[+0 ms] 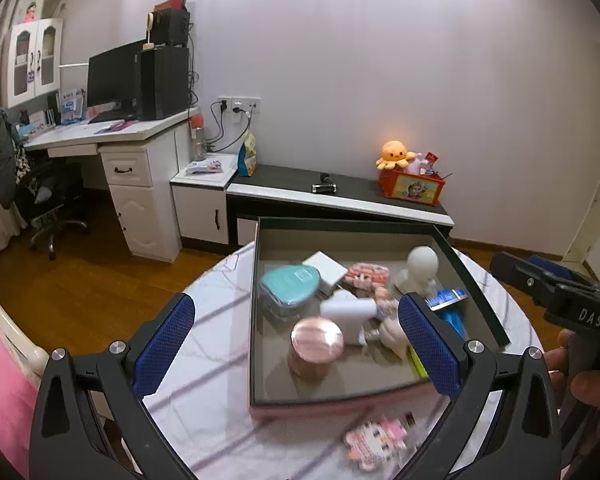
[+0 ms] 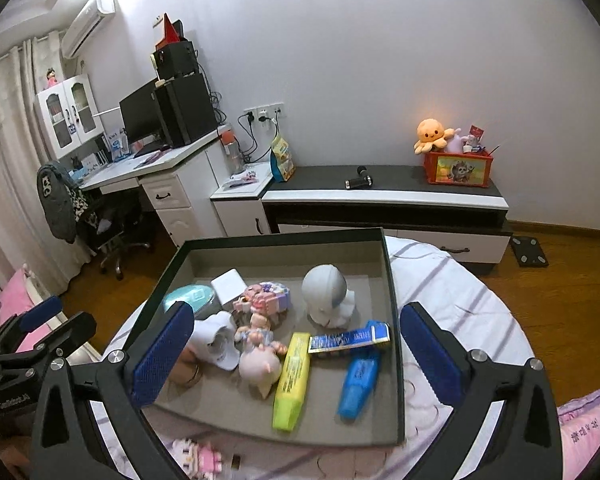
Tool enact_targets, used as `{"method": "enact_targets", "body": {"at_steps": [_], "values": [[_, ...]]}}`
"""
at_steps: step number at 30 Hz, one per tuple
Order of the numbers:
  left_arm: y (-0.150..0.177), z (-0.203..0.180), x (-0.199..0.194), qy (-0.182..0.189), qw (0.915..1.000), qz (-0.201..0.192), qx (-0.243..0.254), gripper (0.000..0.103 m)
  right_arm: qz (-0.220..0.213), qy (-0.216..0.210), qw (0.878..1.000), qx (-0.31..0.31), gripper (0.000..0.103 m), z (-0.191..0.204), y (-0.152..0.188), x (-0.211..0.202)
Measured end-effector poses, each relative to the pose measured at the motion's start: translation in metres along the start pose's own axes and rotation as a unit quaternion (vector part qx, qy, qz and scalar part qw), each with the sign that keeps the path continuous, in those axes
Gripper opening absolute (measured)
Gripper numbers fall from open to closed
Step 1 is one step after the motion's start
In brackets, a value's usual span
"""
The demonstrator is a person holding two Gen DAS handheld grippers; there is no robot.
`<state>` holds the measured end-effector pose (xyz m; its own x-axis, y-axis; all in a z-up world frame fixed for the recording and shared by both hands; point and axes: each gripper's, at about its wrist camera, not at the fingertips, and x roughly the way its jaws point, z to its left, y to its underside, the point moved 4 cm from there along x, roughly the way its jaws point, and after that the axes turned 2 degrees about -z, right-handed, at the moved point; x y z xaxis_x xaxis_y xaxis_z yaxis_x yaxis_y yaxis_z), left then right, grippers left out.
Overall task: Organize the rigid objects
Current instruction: 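Withdraw both tools toward the glass bottle and block cat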
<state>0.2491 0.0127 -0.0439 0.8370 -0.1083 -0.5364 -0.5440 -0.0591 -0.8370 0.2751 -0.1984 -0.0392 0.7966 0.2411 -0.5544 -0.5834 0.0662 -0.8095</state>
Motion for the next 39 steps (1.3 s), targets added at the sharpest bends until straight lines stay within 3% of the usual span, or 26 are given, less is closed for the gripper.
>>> {"method": "enact_targets", "body": {"at_steps": [20,39], "values": [[0.055,-0.018,-0.076,0.010,0.9999,0.004,0.000,0.103,-0.032,0.025,0.999,-0.002,0.103,0.010,0.056,-0.099],[0.087,-0.035,-0.094,0.022,0.9995,0.022,0.010,0.103,-0.010,0.038,0.999,0.001,0.103,0.006,0.101,-0.120]]}}
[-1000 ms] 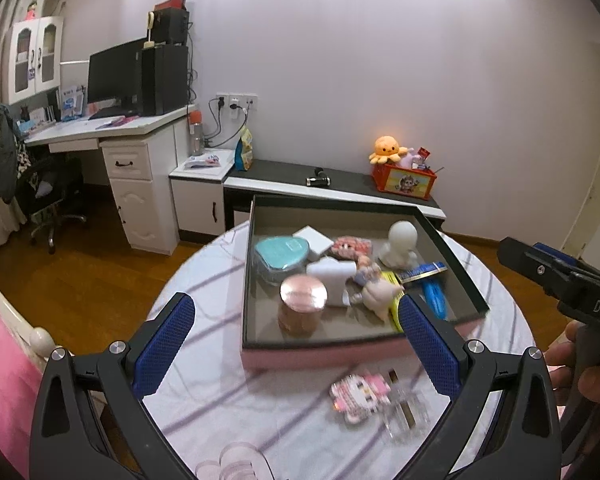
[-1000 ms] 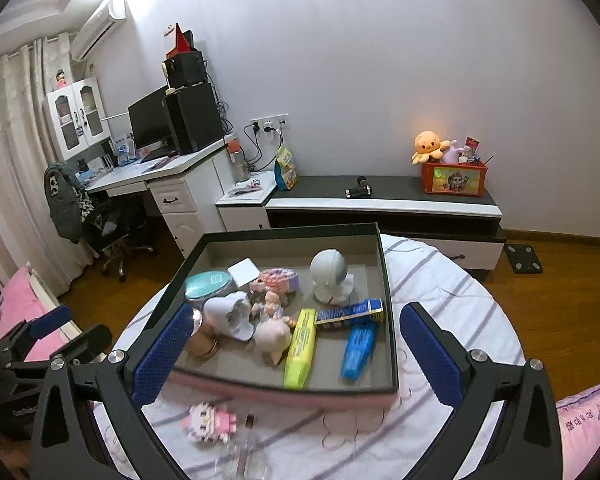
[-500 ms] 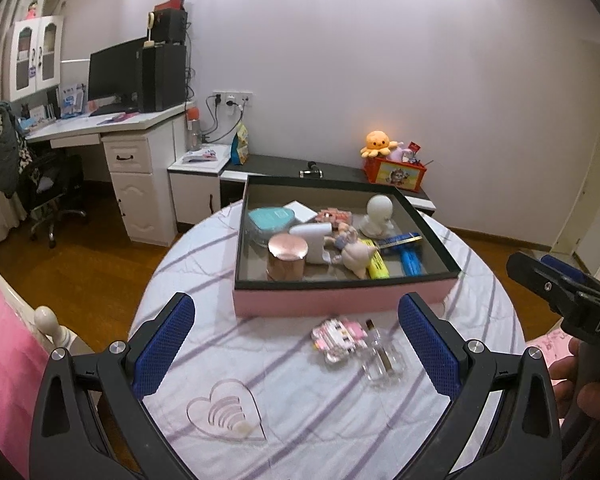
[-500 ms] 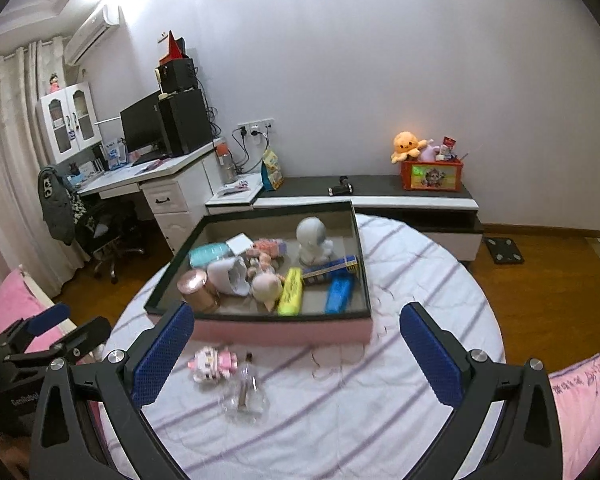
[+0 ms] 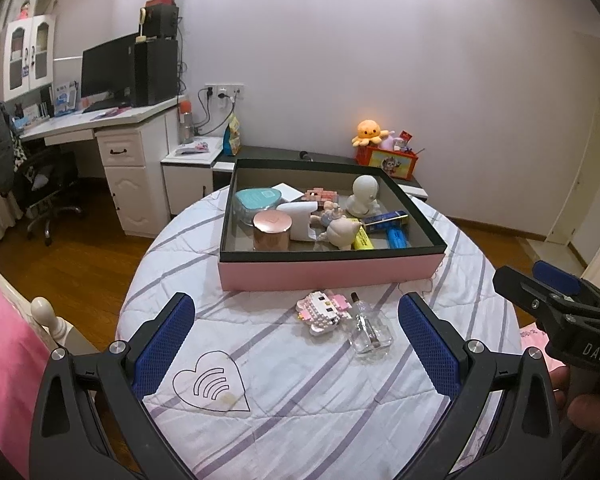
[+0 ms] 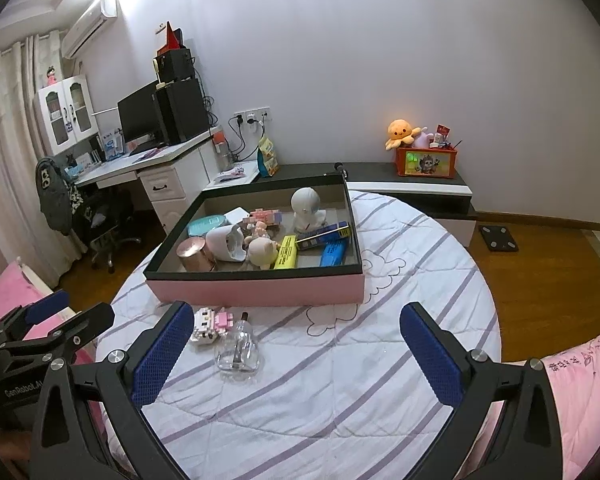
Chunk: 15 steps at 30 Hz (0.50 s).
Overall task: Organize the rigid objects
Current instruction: 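Withdraw both tools toward the glass bottle and block cat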
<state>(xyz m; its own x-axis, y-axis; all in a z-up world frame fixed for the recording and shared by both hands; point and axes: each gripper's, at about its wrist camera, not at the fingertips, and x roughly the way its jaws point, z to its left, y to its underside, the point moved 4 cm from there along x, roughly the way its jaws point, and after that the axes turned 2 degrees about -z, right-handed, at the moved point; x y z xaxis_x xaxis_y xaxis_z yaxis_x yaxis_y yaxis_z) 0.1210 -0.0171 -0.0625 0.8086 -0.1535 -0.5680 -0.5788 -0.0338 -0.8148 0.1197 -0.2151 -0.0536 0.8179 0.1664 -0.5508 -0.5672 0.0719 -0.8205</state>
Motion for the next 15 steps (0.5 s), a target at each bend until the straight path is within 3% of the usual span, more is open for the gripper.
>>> {"method": "enact_targets", "body": {"at_steps": [6,15], "values": [[0.009,0.005,0.012,-0.005,0.9998,0.017,-0.006,0.103,0.017,-0.003,1.000,-0.002,0.103,0.001,0.007,0.011],[0.028,0.013,0.045,-0.013,0.9982,0.057,-0.010,0.103,0.079,-0.013,0.997,-0.019,0.103,0.011,0.033,0.054]]}}
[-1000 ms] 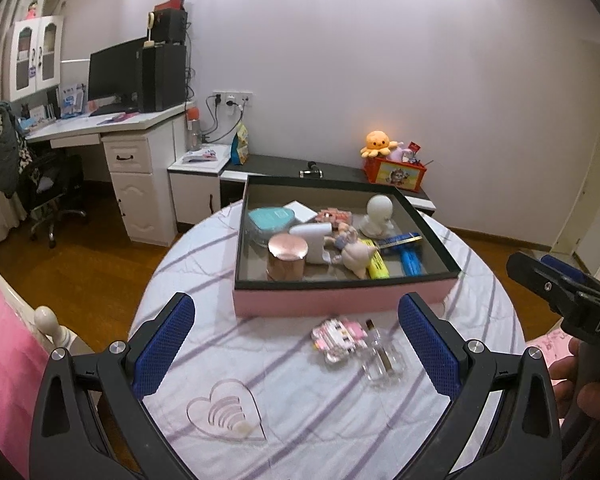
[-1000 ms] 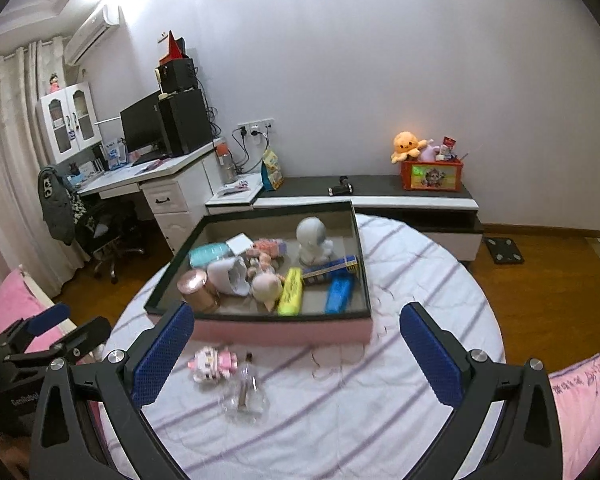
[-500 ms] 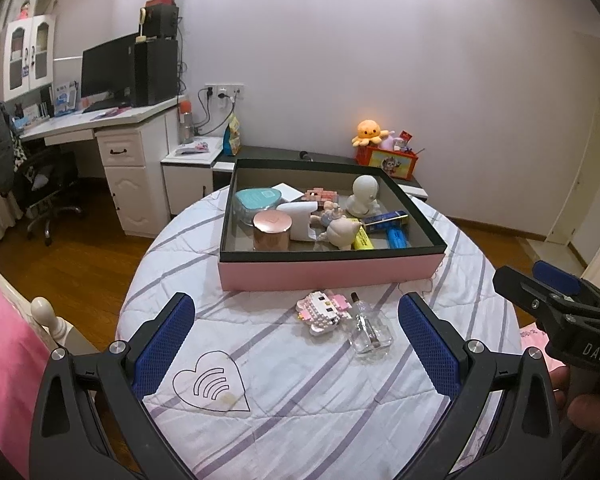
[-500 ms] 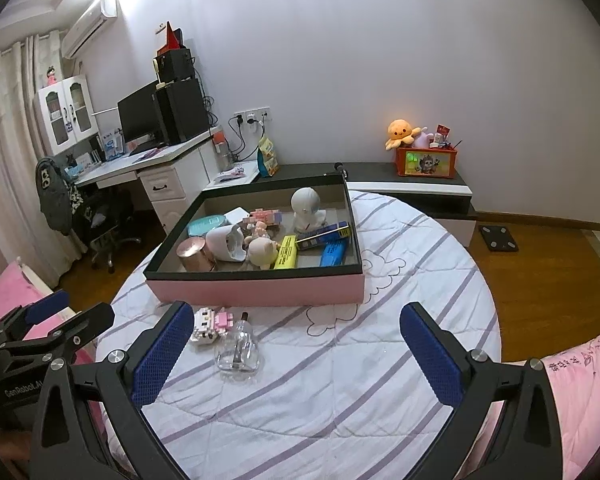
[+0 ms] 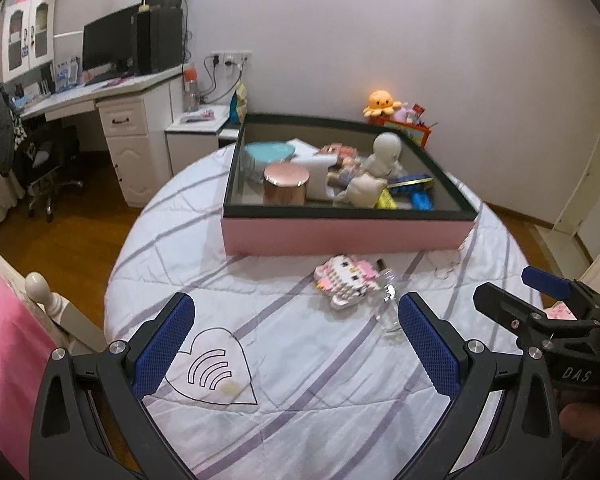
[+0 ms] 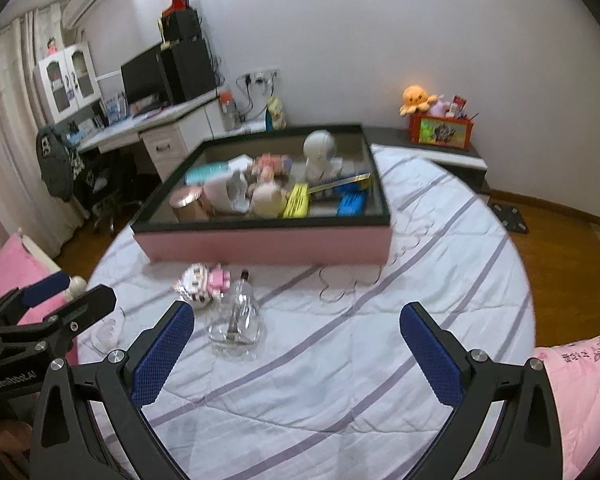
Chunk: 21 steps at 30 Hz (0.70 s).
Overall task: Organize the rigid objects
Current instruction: 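Withdraw both tools toward the glass bottle and block cat, then grasp the glass bottle with the right tool while the left tool grasps the pink-white block cat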
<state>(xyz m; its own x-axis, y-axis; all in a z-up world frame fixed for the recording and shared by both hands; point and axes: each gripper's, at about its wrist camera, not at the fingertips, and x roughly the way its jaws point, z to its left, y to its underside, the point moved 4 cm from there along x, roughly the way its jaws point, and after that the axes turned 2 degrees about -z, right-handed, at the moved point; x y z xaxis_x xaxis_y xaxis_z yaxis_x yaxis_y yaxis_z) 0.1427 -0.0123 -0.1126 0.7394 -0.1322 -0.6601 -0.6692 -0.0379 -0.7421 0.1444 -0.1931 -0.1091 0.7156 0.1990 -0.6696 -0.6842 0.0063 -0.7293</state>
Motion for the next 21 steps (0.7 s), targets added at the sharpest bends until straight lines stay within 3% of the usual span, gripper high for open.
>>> {"method": "enact_targets", "body": {"at_steps": [13,18,21], "values": [[0.021,0.030,0.044,-0.027,0.9983,0.049,-0.018,0.103,0.057,-0.036,0.998,-0.019,0.101,0.022,0.010,0.056],[0.024,0.032,0.053,-0.025,0.9978,0.059,-0.018,0.103,0.085,-0.040,0.994,-0.058,0.076,0.038,0.021,0.078],[0.022,0.028,0.057,-0.019,0.9979,0.061,-0.015,0.103,0.071,-0.026,0.994,-0.075,0.068,0.039,0.022,0.078]]}}
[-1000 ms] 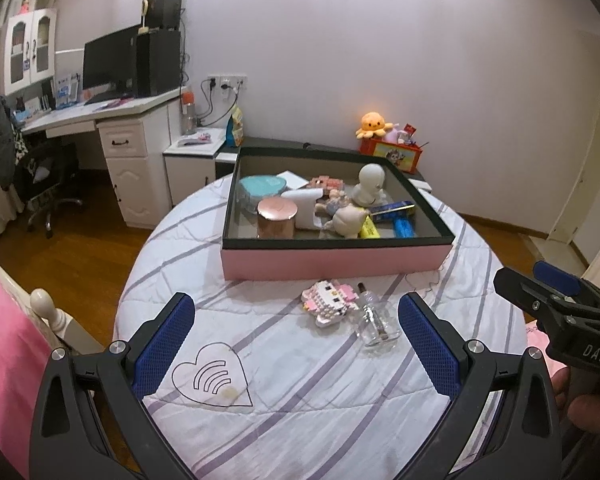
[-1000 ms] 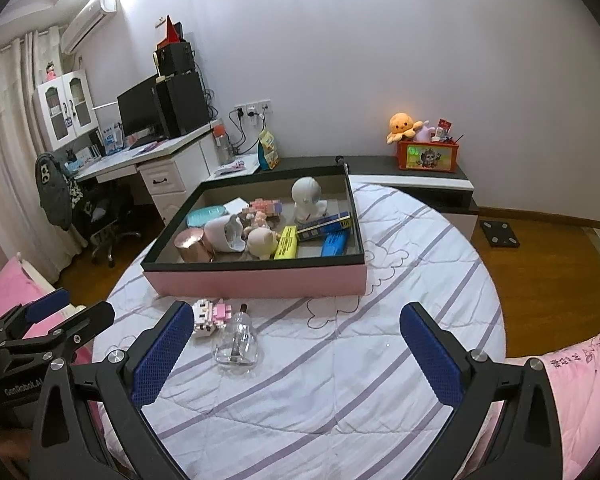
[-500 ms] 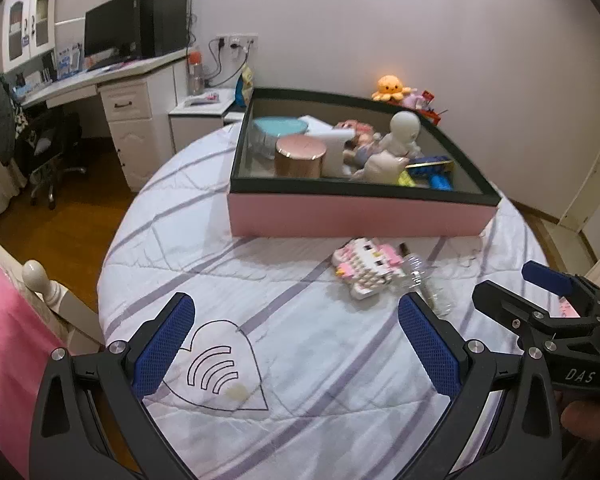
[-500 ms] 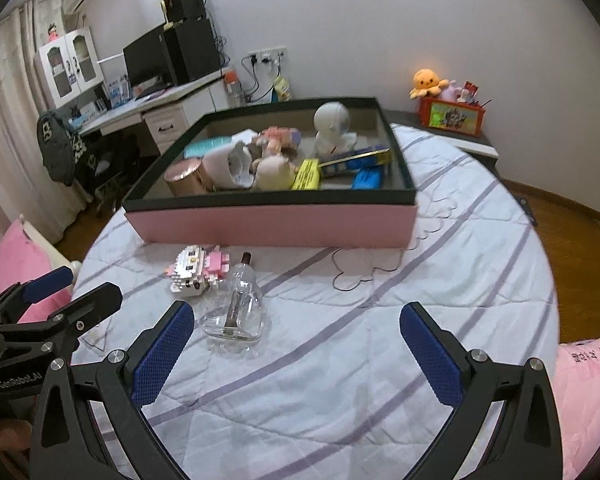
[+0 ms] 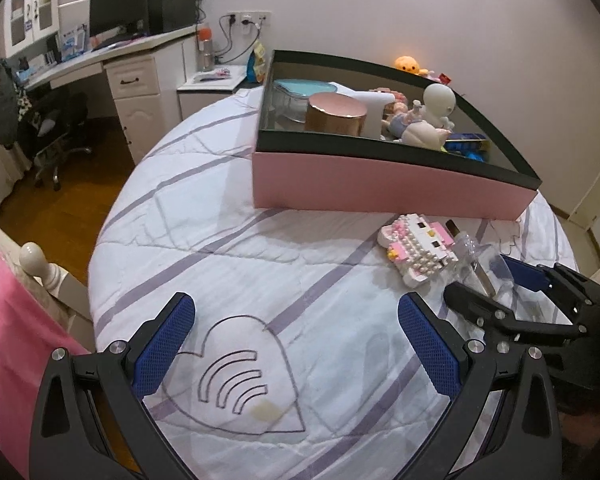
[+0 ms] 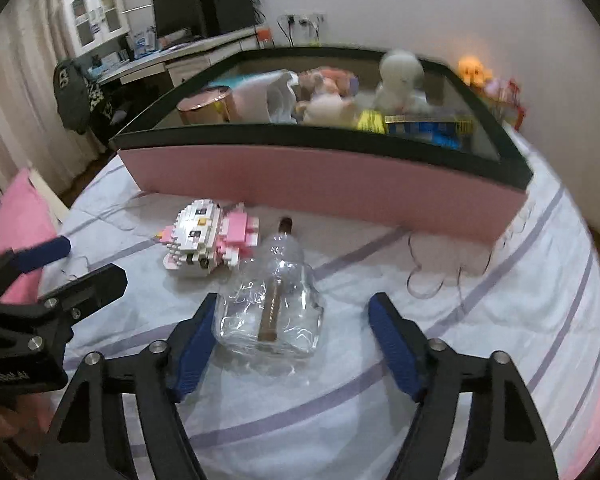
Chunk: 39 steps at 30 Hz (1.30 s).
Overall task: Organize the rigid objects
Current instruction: 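Grasp the glass bottle with the right tool while the left tool grasps the pink-white block cat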
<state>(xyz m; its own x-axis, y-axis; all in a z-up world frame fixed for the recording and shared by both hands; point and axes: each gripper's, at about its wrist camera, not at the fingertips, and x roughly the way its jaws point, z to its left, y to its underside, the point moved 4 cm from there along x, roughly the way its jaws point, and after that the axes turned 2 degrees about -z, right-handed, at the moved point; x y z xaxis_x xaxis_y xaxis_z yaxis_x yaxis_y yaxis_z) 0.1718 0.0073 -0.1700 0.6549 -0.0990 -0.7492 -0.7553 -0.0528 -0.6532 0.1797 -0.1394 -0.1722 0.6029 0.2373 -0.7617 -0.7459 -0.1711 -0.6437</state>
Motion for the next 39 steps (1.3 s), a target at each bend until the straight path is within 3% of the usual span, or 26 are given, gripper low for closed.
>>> {"method": "enact_targets", "body": {"at_steps": [1,2,3,11,17,24,27,29,31,39], "values": [[-0.001,-0.004,0.001,0.003,1.0000,0.000,0.003,0.103,-0.002,0.002,1.000,0.002,0.063,-0.003,0.000,-0.001],[-0.002,-0.006,0.002,0.006,1.0000,0.000,0.005,0.103,-0.005,0.005,1.000,0.006,0.052,-0.007,0.000,-0.002],[-0.003,-0.009,0.003,0.011,0.9999,0.000,0.008,0.103,-0.006,0.002,1.000,0.013,0.050,-0.013,0.000,-0.004],[-0.018,-0.040,0.025,0.042,0.9986,0.017,0.028,0.103,-0.008,-0.003,1.000,0.028,0.050,-0.030,0.000,-0.006],[-0.031,-0.048,0.041,0.047,0.9983,0.024,0.024,0.103,-0.009,0.004,0.999,0.033,0.051,-0.039,-0.003,-0.010],[-0.033,-0.064,0.052,0.055,0.9968,0.028,0.051,0.099,-0.007,0.001,0.999,0.045,0.051,-0.049,-0.001,-0.014],[-0.033,-0.065,0.050,0.067,0.9959,0.022,0.056,0.084,-0.009,0.003,0.999,0.049,0.051,-0.052,-0.001,-0.016],[-0.034,-0.065,0.047,0.076,0.9954,0.017,0.056,0.059,-0.009,0.004,0.999,0.053,0.051,-0.054,-0.001,-0.017],[-0.033,-0.062,0.044,0.099,0.9939,0.020,0.045,0.044,-0.010,0.003,0.998,0.054,0.051,-0.055,-0.001,-0.019],[-0.023,-0.052,0.027,0.109,0.9935,0.012,0.029,0.042,-0.014,0.001,0.998,0.055,0.051,-0.055,-0.001,-0.024]]}}
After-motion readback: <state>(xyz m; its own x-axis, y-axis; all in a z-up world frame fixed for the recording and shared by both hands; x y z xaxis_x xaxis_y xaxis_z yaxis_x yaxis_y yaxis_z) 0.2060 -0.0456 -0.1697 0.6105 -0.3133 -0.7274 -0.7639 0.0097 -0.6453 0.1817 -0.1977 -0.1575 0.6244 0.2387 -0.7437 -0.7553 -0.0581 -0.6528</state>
